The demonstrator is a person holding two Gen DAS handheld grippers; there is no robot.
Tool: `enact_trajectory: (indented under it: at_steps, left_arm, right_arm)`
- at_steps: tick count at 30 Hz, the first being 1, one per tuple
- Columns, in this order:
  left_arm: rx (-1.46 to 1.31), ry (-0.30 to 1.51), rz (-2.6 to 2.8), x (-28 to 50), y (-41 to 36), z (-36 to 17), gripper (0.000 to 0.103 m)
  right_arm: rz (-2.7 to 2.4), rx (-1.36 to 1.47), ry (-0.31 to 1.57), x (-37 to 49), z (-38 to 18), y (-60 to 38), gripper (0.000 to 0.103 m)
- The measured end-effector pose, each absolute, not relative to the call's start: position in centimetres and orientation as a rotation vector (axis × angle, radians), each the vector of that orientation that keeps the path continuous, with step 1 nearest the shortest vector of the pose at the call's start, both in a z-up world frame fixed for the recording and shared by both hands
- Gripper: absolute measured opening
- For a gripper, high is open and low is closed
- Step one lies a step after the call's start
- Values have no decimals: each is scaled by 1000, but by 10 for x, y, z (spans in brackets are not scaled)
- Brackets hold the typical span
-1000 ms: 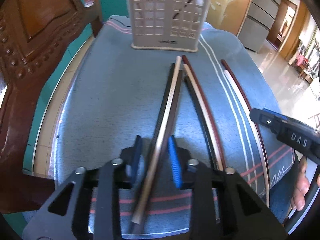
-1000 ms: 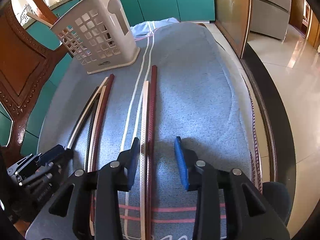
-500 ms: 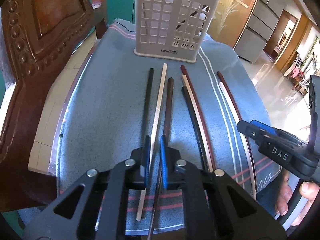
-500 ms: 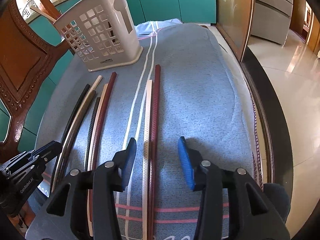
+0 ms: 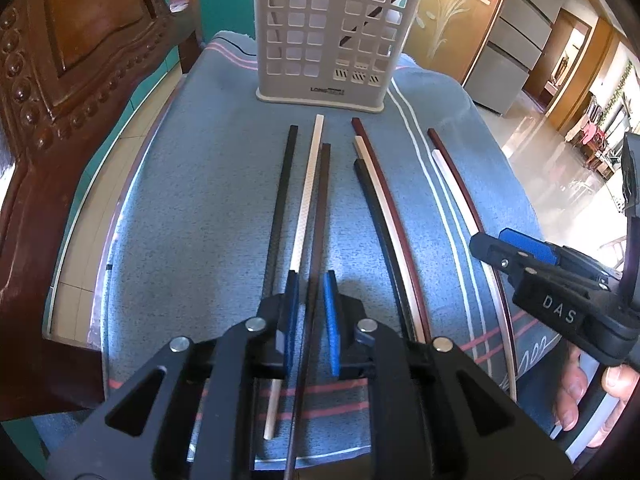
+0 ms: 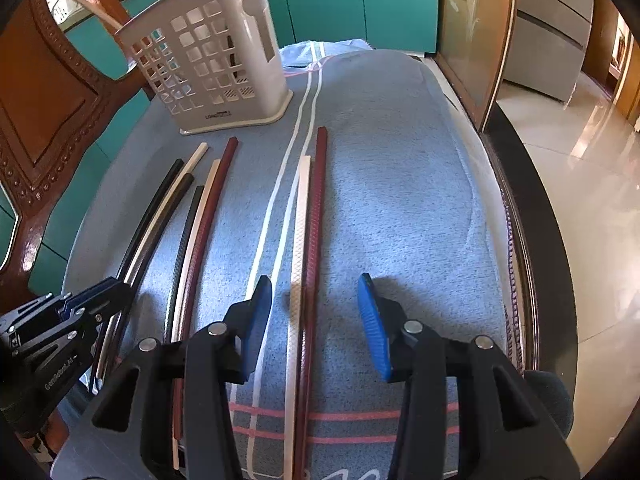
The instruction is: Organize utensils
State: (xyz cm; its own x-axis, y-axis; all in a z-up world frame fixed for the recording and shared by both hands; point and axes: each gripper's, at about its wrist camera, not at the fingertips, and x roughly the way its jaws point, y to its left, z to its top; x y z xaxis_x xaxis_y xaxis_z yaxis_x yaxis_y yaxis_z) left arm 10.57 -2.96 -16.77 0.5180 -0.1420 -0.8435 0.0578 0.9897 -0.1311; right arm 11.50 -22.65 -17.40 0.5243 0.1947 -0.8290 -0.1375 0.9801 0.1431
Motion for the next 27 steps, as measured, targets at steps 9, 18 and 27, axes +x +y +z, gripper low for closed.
enact_trajectory:
  at_steps: [9,18,27]
  left_arm:
    - [-86,1024,-105,105,-29,-170,28]
    - [-81,1034,-100,104,-26,-175,30]
    - [-57,1027,-103,103,-30,-175,34]
  right_arm:
    - [283,57,998,113,-172,-216,44]
    - [251,56,1003,118,-174,-220,44]
    - [263,45,1010,116,-175,-215,44]
